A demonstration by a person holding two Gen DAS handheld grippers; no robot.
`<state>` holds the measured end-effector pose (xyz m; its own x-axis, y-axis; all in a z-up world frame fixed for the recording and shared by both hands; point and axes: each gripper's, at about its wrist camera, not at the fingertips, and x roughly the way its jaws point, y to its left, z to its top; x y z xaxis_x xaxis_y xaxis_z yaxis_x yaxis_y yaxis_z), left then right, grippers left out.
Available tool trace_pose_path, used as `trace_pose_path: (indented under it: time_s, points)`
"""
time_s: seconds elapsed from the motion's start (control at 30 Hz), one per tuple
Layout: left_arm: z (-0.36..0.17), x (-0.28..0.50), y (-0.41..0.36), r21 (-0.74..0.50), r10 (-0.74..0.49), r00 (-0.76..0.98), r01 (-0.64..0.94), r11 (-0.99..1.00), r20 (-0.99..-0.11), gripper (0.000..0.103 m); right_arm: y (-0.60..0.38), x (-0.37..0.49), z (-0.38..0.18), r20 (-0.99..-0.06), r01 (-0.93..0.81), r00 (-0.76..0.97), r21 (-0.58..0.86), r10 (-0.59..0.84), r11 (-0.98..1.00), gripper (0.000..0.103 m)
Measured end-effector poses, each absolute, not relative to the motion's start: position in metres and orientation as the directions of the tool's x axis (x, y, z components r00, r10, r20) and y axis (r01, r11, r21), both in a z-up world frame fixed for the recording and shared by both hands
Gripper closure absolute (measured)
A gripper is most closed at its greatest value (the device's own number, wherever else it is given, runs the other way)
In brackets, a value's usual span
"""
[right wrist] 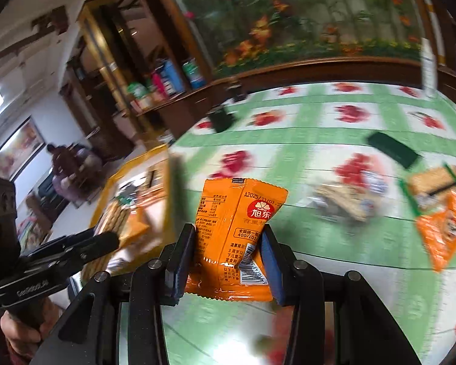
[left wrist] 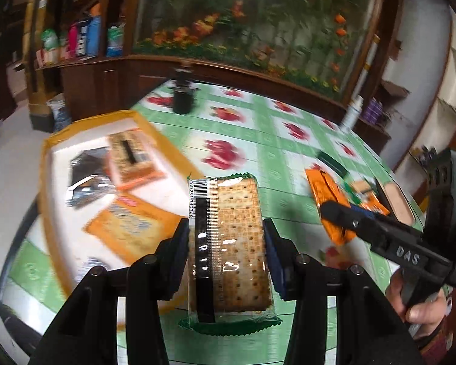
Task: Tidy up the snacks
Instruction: 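Carry the cracker pack and orange packet to the tray and release them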
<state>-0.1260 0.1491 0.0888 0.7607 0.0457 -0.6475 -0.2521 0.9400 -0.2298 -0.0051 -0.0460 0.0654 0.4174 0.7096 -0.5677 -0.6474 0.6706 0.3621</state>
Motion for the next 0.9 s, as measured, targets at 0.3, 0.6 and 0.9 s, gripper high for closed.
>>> trace_pose_path:
  time_s: [0.3,0.6,0.9]
  points:
    - [0.091,-0.133,0.242,-0.241,0.178,0.742,-0.42,0.875,-0.647,0.057,0.048,-0.014,0.076,-0.609,-0.737,0.309,0.333,0.731,0.589,0.056]
    - [0.08,-0.098,0.317,-0.216,0.247,0.667,-0.532,0.819,-0.703,0.057,0.135,0.001,0.073,-0.673,-0.78,0.213,0.319,0.708,0.539,0.056]
    - [0.058,-0.081,0.335,-0.21,0.234,0.62,-0.557,0.803,-0.749,0.057,0.185,0.009,0.049,-0.736,-0.787,0.173,0.297,0.655,0.541,0.056]
